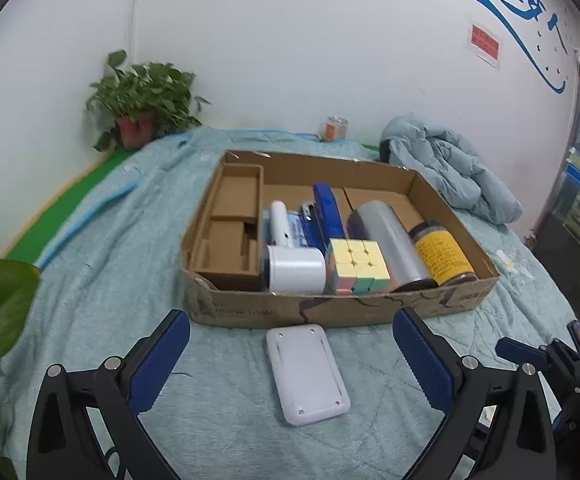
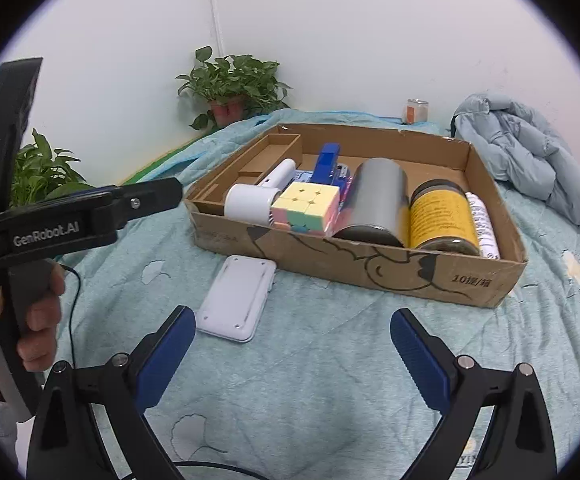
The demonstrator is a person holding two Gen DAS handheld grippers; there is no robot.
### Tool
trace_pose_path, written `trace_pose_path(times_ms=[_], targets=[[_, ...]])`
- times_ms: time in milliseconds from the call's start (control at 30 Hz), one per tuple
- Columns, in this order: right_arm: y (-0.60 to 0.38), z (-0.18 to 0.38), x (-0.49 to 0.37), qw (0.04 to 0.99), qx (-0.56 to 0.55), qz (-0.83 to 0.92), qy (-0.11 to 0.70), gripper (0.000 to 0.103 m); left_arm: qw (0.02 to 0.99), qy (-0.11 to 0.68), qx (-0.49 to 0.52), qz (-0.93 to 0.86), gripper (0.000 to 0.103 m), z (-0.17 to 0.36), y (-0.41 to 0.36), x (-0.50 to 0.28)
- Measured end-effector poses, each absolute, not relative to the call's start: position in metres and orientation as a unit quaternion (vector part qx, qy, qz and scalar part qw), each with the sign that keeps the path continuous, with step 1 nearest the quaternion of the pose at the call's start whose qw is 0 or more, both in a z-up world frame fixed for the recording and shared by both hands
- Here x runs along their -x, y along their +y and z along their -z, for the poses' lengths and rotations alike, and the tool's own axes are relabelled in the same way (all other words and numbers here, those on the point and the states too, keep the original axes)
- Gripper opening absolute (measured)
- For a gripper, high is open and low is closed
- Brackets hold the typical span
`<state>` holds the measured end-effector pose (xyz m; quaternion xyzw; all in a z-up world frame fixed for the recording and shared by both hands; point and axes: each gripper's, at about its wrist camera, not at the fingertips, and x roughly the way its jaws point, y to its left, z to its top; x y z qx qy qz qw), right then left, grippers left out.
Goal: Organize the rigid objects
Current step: 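Withdraw the left gripper and reach toward the white power bank, then grasp the white power bank with the left gripper and lift it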
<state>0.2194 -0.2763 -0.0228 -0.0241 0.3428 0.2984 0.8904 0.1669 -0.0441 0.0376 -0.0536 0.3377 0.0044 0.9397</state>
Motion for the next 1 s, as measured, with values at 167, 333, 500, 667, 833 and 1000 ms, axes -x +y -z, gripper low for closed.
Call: trace_pose_path(times_ms=[167, 333, 500, 667, 833, 1000], targets=[[-0.253, 0.058, -0.228, 0.854, 0.026, -0.349, 0.386, 0.098, 0.895, 0.435, 0.100, 0.025, 0.101, 0.027, -0.026, -0.213], [-0.230, 0.088, -0.245, 0.828, 0.015, -0.363, 0.427, 0.098, 0.863, 0.482, 0.137, 0.062, 0.087, 0.074, -0.020, -0.239], [-0.213, 0.099, -0.265, 0.808, 0.012, -0.374, 0.455, 0.098, 0.847, 0.497, 0.158, 0.103, 0.070, 0.087, -0.030, -0.250], [-0.212, 0.101, -0.261, 0.798, 0.017, -0.392, 0.458, 0.097, 0.830, 0.508, 0.168, 0.158, 0.066, 0.087, -0.051, -0.242], [-0.237, 0.100, -0.256, 0.803, 0.008, -0.374, 0.463, 0.097, 0.830, 0.504, 0.165, 0.171, 0.065, 0.085, -0.069, -0.228], [-0.240, 0.094, -0.267, 0.818, 0.022, -0.363, 0.446, 0.095, 0.826, 0.503, 0.190, 0.167, 0.065, 0.085, -0.065, -0.234]])
